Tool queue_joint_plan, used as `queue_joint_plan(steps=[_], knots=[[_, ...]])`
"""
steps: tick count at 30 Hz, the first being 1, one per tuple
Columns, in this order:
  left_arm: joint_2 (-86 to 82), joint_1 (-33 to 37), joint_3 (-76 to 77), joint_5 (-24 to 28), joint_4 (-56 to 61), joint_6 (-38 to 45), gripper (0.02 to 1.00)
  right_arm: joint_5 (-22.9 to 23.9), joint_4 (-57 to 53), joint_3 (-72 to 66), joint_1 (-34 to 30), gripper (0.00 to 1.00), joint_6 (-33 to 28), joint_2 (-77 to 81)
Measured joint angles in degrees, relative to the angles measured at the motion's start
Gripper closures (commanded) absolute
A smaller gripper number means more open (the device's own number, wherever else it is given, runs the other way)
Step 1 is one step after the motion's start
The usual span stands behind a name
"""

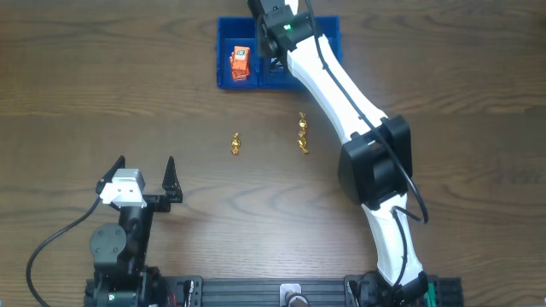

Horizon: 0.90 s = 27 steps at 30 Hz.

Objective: Sort Candies Into Trays

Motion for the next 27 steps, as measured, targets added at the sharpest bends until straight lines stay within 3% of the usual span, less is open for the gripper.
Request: queue_joint_plan(steps=[21,25,27], knots=[[0.0,0.0,0.0,0.0,0.0,0.0,0.025,-1.3,1.9,-0.2,0.0,0.617,0.0,2.8],[0.0,0.0,0.0,0.0,0.0,0.0,0.023,-1.3,2.7,-0.2,0.0,0.507,-0.1,2.8],[0.0,0.0,0.0,0.0,0.0,0.0,0.023,-1.4,3.0,-0.2,0.0,0.347,-0.3,2.8]])
